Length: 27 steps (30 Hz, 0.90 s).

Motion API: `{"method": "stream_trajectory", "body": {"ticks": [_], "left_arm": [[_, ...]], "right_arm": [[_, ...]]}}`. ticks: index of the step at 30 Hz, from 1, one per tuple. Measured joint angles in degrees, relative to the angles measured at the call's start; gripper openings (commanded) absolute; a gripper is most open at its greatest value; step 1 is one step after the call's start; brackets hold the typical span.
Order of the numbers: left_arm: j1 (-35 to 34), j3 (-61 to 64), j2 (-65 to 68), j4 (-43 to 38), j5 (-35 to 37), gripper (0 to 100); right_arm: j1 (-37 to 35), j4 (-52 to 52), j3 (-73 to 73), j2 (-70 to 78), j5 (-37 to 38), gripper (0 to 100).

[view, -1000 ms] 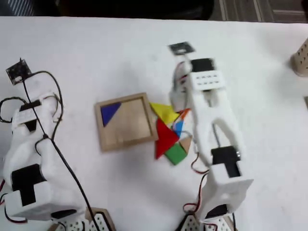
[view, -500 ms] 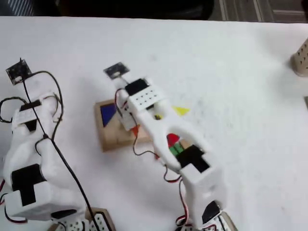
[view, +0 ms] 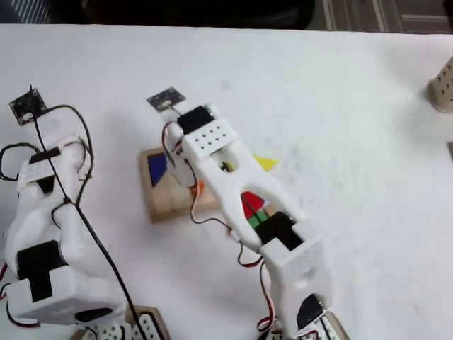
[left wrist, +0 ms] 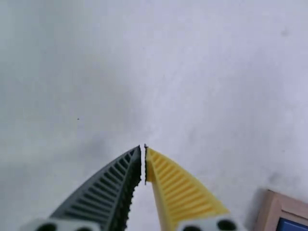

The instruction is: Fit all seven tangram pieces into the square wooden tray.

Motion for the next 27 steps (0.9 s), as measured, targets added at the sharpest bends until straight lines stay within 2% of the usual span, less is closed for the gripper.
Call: {"method": "stream_trajectory", "body": {"ticks": [2, 7, 10, 14, 19, 22, 27], "left_arm": [[0.00, 0.00, 0.00, 0.00, 0.00, 5], [0.97, 0.44, 0.00, 0.09, 0.09, 5], [0.97, 0.44, -0.09, 1.58, 0.00, 5], [2.55, 0.44, -4.48, 9.49, 0.09, 5], [11.69, 0.44, -14.59, 18.20, 0.18, 5], [19.08, 0.09, -19.43, 19.43, 0.18, 5], [32.53, -0.79, -21.71, 19.78, 0.09, 5]], "right_arm": [[1.41, 2.11, -0.97, 0.00, 0.00, 0.9], [8.53, 1.41, -1.05, 0.00, 0.00, 1.7], [14.42, -4.22, 1.32, 0.00, 0.00, 1.7], [21.54, -13.36, 4.48, 0.00, 0.00, 1.7], [23.91, -16.53, 4.84, 0.00, -2.46, 1.7], [23.91, -16.70, 4.84, 0.00, -6.33, 1.7], [25.85, -16.70, 4.84, 0.00, -7.38, 1.7]]}}
